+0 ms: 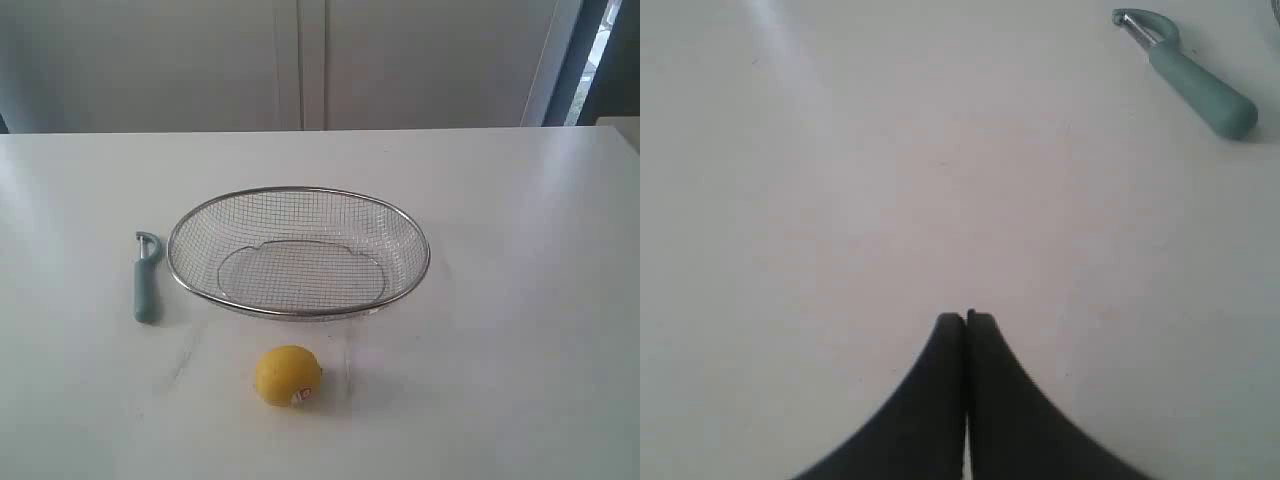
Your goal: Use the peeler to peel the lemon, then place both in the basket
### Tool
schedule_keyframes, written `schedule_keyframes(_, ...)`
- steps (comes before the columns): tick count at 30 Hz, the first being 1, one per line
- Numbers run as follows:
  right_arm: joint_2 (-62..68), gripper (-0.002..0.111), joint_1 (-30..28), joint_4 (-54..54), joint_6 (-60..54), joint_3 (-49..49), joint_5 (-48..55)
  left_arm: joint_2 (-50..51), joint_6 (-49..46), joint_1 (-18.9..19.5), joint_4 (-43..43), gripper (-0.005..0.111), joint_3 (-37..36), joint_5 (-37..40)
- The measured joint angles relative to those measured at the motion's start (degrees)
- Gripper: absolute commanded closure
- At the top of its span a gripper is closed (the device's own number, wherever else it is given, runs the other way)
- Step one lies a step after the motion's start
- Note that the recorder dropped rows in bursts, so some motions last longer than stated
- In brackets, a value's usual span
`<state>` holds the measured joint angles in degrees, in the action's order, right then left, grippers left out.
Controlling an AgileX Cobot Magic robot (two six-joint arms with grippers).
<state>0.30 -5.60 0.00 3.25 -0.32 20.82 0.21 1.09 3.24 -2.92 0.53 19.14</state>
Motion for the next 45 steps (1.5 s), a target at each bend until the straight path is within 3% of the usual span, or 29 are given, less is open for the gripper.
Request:
schedule_keyframes(30, 0.0, 0.108, 0.0, 0.0, 0.0, 0.0, -0.8, 0.0, 0.0, 0.0, 0.0, 0.107, 0.0, 0.0)
schedule_keyframes(36, 0.0, 0.108, 0.0, 0.0, 0.0, 0.0, -9.9, 0.0, 0.0, 0.0, 0.0, 0.107, 0.0, 0.0)
schedule_keyframes(41, 0.0, 0.108, 0.0, 0.0, 0.0, 0.0, -26.0, 0.0, 0.0, 0.0, 0.0, 0.107, 0.0, 0.0)
schedule_keyframes(45, 0.0, 0.108, 0.0, 0.0, 0.0, 0.0, -30.0, 0.0, 0.0, 0.0, 0.0, 0.107, 0.0, 0.0)
